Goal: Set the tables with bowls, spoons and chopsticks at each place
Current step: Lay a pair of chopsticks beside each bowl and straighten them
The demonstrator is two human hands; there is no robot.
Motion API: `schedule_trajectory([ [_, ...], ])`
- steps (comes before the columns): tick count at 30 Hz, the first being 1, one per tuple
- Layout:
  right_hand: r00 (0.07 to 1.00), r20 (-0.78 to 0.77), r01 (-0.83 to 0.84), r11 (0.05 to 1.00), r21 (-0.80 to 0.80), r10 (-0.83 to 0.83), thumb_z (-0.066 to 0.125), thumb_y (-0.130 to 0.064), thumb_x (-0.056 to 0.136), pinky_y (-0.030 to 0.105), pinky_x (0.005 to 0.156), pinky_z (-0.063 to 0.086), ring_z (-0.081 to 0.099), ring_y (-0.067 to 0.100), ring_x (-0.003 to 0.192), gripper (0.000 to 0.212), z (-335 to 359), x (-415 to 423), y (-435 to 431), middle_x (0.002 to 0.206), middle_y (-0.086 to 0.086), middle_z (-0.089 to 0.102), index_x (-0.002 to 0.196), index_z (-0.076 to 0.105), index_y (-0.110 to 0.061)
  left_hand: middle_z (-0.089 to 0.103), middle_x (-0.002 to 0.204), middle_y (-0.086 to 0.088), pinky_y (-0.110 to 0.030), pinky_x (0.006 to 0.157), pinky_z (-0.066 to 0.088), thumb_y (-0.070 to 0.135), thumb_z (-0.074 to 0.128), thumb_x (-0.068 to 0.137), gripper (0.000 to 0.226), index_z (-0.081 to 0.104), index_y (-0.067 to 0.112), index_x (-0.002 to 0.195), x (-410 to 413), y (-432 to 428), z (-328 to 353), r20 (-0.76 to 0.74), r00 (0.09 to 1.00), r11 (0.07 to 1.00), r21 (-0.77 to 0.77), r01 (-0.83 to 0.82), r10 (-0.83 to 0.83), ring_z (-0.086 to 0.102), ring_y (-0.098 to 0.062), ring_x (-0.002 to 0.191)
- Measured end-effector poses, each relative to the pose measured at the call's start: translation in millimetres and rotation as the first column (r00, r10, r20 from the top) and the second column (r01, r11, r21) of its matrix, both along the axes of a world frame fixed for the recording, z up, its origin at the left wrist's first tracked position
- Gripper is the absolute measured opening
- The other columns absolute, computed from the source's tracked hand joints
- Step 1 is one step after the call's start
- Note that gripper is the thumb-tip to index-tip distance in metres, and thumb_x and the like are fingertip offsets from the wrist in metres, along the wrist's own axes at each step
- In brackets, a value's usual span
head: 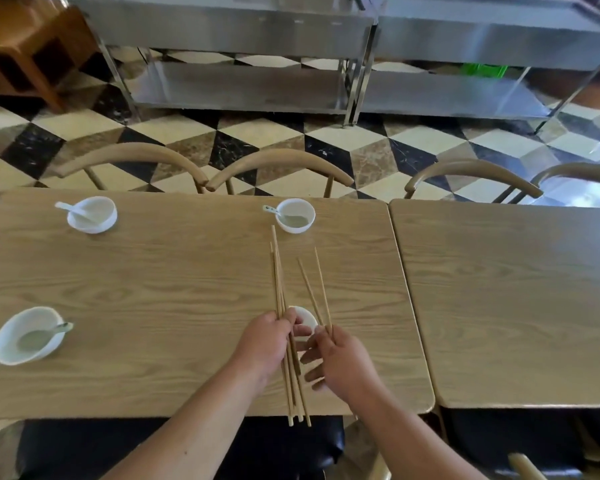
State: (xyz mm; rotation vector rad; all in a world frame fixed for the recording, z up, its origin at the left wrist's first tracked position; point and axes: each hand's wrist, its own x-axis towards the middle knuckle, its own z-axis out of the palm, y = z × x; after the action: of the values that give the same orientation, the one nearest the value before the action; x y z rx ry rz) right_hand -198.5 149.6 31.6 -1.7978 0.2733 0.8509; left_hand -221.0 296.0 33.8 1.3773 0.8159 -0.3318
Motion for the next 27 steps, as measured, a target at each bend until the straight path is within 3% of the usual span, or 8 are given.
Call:
schedule_trajectory([
  [5,0.993,-0.030,0.103,0.977,-0.185,-0.111,0.050,-0.029,0.110,0.025,0.042,0.033,0.042,0.012,0.050,0.021,-48.0,29.7,-33.1,0.069,-0.002,0.052,0.104,0.065,-0.015,0.082,0.086,-0.008,-0.046,0.077,0.059,0.027,0.049,0.113,0.030,0.066,0.001,0.115,6.3,4.8,2.1,-0.022,0.999,0.997,-0.056,-0.048,0.047,0.075,-0.025,0.067],
  [10,0.983,-0.168,0.030,0.969,-0.247,-0.074,0.045,-0.013,0.107,0.028,0.046,0.038,0.047,0.018,0.056,0.022,-97.7,61.1,-32.0,0.076,0.003,0.055,0.115,0.065,-0.010,0.083,0.094,-0.009,-0.055,0.094,0.059,0.030,0.051,0.113,0.031,0.068,0.005,0.116,3.9,14.7,-3.0,-0.037,0.998,0.998,-0.053,-0.045,0.043,0.077,-0.025,0.074],
  [13,0.983,-0.172,0.024,0.974,-0.227,-0.065,0.040,-0.005,0.104,0.031,0.052,0.045,0.054,0.020,0.062,0.027,-114.2,69.3,-24.4,0.081,0.008,0.062,0.104,0.067,-0.006,0.084,0.098,-0.009,-0.056,0.100,0.058,0.032,0.051,0.113,0.030,0.068,0.007,0.116,-0.4,23.2,-7.9,-0.046,0.998,0.998,-0.043,-0.053,0.051,0.077,-0.026,0.077],
  [15,0.992,-0.122,-0.004,0.974,-0.226,-0.024,0.044,-0.007,0.102,0.038,0.068,0.055,0.060,0.023,0.073,0.026,-122.5,69.9,-24.1,0.091,0.011,0.067,0.103,0.070,-0.012,0.084,0.102,-0.011,-0.055,0.100,0.057,0.033,0.051,0.113,0.031,0.067,0.007,0.117,-2.4,32.5,-9.5,-0.045,0.998,0.998,-0.036,-0.049,0.047,0.077,-0.026,0.077],
  [17,0.998,-0.059,-0.022,0.961,-0.277,0.005,0.049,-0.013,0.103,0.042,0.086,0.060,0.064,0.024,0.090,0.030,-114.8,64.0,-28.0,0.108,0.007,0.069,0.125,0.068,-0.018,0.083,0.104,-0.013,-0.055,0.100,0.057,0.033,0.050,0.113,0.033,0.067,0.006,0.118,-5.7,43.3,-9.8,-0.040,0.998,0.998,-0.037,-0.042,0.040,0.077,-0.026,0.077],
  [19,0.997,0.052,0.069,0.929,-0.363,-0.054,0.048,-0.016,0.104,0.037,0.076,0.056,0.067,0.026,0.091,0.037,-93.5,55.7,-33.0,0.112,0.004,0.071,0.138,0.061,-0.022,0.083,0.105,-0.014,-0.054,0.099,0.057,0.033,0.050,0.113,0.034,0.067,0.005,0.120,-8.5,56.1,-9.7,-0.048,0.998,0.997,-0.056,-0.050,0.047,0.078,-0.027,0.080],
  [23,0.891,0.421,0.313,0.901,-0.301,-0.169,0.054,-0.016,0.101,0.039,0.074,0.052,0.065,0.027,0.087,0.016,-40.6,35.9,4.2,0.095,0.004,0.075,0.103,0.069,-0.021,0.083,0.105,-0.013,-0.052,0.103,0.054,0.032,0.049,0.113,0.033,0.067,0.005,0.119,-17.1,88.9,-11.2,-0.037,0.999,0.997,-0.073,-0.039,0.037,0.081,-0.028,0.093],
  [27,0.970,0.173,-0.146,0.977,-0.155,0.172,0.056,-0.028,0.104,0.032,0.067,0.054,0.068,0.016,0.072,0.022,-3.8,-6.3,122.8,0.082,-0.003,0.078,0.098,0.077,-0.024,0.084,0.105,-0.010,-0.049,0.103,0.052,0.031,0.047,0.114,0.032,0.070,0.009,0.114,-42.0,147.6,-10.9,-0.003,0.998,0.994,-0.094,-0.058,0.058,0.080,-0.023,0.103],
])
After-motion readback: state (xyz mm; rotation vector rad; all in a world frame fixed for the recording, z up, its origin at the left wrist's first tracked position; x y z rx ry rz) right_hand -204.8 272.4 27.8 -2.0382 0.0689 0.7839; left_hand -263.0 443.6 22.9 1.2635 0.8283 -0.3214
